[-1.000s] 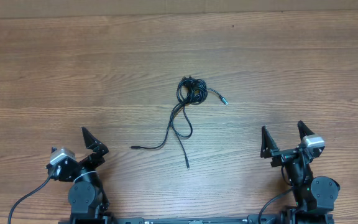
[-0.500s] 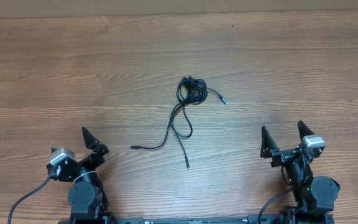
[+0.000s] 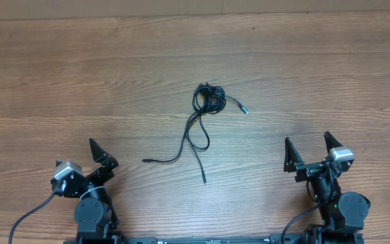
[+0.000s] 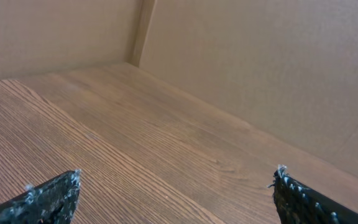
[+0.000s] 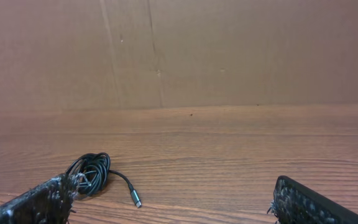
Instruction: Untangle cables
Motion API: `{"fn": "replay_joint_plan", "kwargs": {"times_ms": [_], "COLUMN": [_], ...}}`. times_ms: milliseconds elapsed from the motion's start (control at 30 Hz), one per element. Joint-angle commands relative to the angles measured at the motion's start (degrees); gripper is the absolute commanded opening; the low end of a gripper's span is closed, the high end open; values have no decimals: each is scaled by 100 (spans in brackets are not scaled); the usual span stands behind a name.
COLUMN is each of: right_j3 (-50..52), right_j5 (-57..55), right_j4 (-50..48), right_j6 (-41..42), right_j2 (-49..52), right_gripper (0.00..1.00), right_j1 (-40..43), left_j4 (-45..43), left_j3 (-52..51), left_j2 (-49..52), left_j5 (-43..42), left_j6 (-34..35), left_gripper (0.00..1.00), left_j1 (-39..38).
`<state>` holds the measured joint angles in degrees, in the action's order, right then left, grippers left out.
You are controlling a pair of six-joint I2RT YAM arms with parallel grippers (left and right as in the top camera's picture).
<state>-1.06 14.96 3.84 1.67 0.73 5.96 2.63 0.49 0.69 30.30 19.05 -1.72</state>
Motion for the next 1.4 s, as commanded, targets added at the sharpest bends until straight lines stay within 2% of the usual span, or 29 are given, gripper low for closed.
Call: {"fn": "replay_joint_plan", "kwargs": {"times_ms": [0,933,1133,1367], "right_j3": [57,57,57,57], "right_j5": [-50,-50,-50,-50], "right_j4": [-42,-42,-42,-42], "right_j6": [-4,-4,-4,-4], "right_j2": [-28,-28,-28,-28], "right_gripper": [100,100,100,100], "right_j1": [-20,-20,-20,-20], "left_j4": [9,0,0,-57], "left_j3": [-22,-22,-22,-22], "left_j2": [-33,-33,-33,-33], "left_j5": [120,116,-190,-181], "left_j6": [-109,-103,-81,46], "left_gripper": [99,99,99,99], "left_j1": [55,55,55,55]}}
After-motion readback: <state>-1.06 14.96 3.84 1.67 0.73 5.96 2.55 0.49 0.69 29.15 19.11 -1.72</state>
